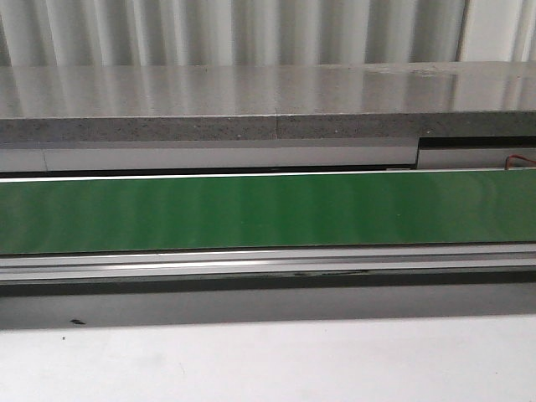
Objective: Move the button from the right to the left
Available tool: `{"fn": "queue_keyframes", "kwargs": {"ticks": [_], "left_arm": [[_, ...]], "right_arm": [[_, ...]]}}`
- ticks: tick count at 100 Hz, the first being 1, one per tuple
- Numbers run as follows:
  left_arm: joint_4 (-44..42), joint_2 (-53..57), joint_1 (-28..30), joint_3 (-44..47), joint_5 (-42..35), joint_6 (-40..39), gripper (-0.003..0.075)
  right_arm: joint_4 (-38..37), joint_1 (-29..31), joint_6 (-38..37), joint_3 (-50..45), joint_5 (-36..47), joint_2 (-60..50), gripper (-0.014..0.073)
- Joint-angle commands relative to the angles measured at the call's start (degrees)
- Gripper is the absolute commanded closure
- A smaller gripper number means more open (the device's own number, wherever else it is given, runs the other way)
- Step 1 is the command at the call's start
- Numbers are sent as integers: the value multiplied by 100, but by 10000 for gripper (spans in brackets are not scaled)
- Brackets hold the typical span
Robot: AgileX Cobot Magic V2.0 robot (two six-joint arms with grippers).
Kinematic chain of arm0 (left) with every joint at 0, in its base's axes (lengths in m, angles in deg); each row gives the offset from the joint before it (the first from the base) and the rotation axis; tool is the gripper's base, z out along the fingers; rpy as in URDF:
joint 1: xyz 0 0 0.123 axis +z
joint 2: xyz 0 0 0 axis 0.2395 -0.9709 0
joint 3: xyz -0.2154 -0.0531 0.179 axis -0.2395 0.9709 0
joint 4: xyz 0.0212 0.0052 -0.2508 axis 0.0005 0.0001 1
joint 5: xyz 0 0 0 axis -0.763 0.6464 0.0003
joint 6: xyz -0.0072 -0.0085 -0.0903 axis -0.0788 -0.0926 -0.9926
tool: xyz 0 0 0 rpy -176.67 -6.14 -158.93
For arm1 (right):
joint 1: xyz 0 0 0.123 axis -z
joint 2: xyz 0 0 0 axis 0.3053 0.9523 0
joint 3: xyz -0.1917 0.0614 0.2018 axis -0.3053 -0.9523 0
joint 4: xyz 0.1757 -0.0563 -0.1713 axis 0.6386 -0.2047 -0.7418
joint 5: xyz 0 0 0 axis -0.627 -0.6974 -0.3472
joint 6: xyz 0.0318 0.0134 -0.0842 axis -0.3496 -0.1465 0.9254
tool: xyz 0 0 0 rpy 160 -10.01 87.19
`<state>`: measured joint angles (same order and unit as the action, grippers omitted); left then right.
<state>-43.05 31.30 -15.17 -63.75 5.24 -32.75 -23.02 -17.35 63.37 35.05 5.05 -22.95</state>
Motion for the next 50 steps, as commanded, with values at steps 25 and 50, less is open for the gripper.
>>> {"fn": "queue_keyframes", "kwargs": {"ticks": [25,50], "left_arm": [[50,193,-45,227,-443,4,741],[50,193,-45,227,-443,4,741]], "right_arm": [[-240,0,46,-79,1176,31,662],[-1253,0,-1534,-615,2411,-220,662]]}}
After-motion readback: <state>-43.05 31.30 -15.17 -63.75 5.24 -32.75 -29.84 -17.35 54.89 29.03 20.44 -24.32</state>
